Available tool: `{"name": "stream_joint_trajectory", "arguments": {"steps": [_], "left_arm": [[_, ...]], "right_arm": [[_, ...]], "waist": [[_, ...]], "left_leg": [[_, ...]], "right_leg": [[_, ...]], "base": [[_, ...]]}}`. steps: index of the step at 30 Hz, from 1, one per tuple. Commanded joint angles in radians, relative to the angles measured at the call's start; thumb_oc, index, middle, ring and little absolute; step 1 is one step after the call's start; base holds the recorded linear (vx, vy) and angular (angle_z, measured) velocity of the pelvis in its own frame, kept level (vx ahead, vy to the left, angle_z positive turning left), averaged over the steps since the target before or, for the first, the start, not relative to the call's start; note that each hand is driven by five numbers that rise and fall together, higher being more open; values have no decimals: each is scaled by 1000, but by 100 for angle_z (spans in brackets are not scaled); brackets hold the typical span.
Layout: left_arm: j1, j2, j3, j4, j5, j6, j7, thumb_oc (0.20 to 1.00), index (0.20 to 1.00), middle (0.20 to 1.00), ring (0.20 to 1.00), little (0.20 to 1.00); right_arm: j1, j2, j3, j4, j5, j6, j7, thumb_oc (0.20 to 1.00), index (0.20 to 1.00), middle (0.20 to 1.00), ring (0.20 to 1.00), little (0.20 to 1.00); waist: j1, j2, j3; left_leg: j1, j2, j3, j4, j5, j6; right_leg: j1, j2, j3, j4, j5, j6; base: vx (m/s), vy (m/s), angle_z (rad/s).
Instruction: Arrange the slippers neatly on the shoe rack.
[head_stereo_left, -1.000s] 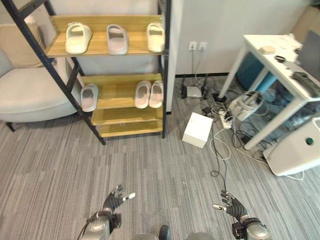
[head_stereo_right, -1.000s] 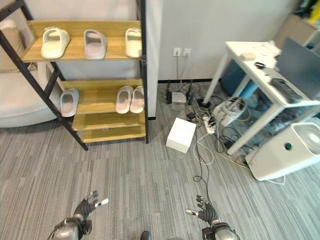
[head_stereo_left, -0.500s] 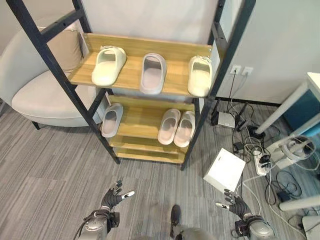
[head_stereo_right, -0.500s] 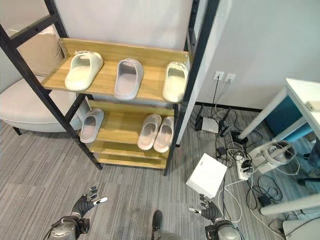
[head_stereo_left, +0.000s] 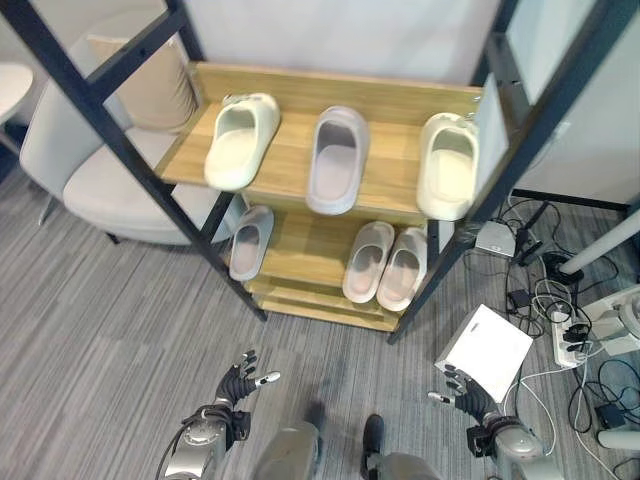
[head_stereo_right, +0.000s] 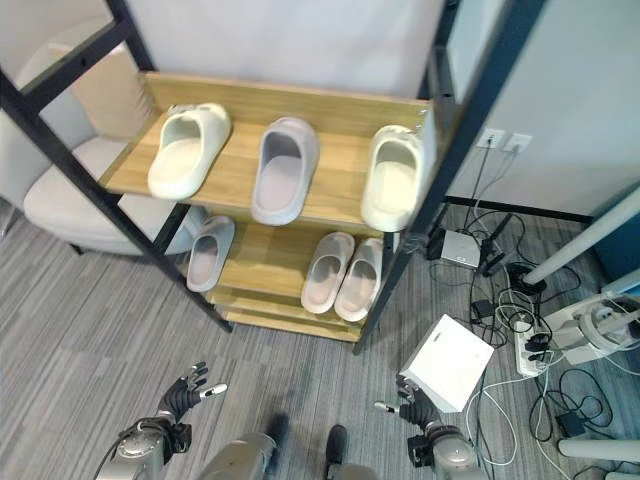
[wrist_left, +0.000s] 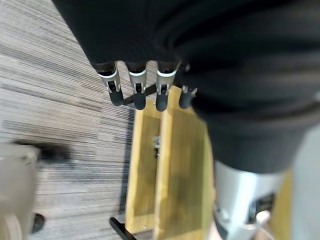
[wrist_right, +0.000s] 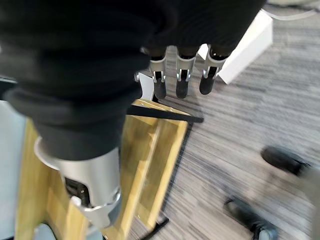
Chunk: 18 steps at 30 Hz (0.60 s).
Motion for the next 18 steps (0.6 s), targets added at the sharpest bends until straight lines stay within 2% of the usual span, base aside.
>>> {"name": "stream_joint_trajectory", "arguments": {"steps": [1,9,10,11,12,13,14,15,16,18], "left_arm": [[17,19,-11,-18,33,-41,-3,1000,1000,1000,1000,1000],[16,11,-29,24,30,-36,-11,1000,1000,1000,1000,1000],[16,16,-32,7,25,-32,-11,1000,1000,1000,1000,1000],[16,16,-32,7,25,-32,-11,1000,1000,1000,1000,1000],[15,16,-30,4,18,-32,-11,1000,1000,1000,1000,1000],[12,21,-32,3,22,-32,-14,1000,1000,1000,1000,1000],[10,22,-30,3,25,-33,-12,1000,1000,1000,1000,1000],[4,25,-34,11,35,-31,-9,1000,1000,1000,1000,1000],[-4,30,-32,9,29,-37,-8,1000,1000,1000,1000,1000],[-8,26,-31,10,25,-39,-4,1000,1000,1000,1000,1000]], "right_arm": [[37,-20,10,-42,5,-31,2,1000,1000,1000,1000,1000],[34,1,30,-15,-2,-25,3,1000,1000,1000,1000,1000],[37,14,22,0,0,-20,1,1000,1000,1000,1000,1000],[37,14,22,0,0,-20,1,1000,1000,1000,1000,1000],[29,14,27,5,-8,-17,1,1000,1000,1000,1000,1000],[28,15,27,2,-12,-17,4,1000,1000,1000,1000,1000],[20,19,27,-9,-11,-18,0,1000,1000,1000,1000,1000],[12,14,35,-11,-20,-17,0,1000,1000,1000,1000,1000],[12,16,30,-16,-4,-19,-4,1000,1000,1000,1000,1000],[16,17,39,-15,-6,-17,-2,1000,1000,1000,1000,1000]], "waist": [[-11,-4,-87],[-3,-3,-109],[4,8,-102],[4,7,-102],[5,16,-80],[0,22,-70],[2,33,-55],[4,38,-49],[-4,36,-48],[-3,25,-54]], "left_leg": [[151,-46,28,-107,51,57],[200,-57,55,-107,18,74],[212,-58,67,-107,3,92],[211,-58,68,-107,3,92],[226,-61,75,-107,0,105],[224,-61,76,-107,6,109],[235,-55,78,-107,1,108],[235,-54,81,-107,-1,105],[232,-54,71,-107,3,101],[236,-54,73,-107,2,98]], "right_leg": [[54,31,33,36,-87,56],[85,17,45,27,-79,78],[35,8,40,155,-99,99],[33,8,41,157,-100,99],[-21,-3,37,290,-77,129],[-65,-5,39,364,-52,142],[-114,-7,33,374,-60,135],[-107,-9,10,296,-71,122],[-83,-7,17,220,-55,123],[-60,0,40,146,-53,110]], "base": [[113,151,-39],[79,138,-20],[25,198,3],[5,281,2],[-51,113,-8],[-68,132,-19],[-47,32,-32],[5,-32,-30],[47,-74,-6],[94,-95,24]]}}
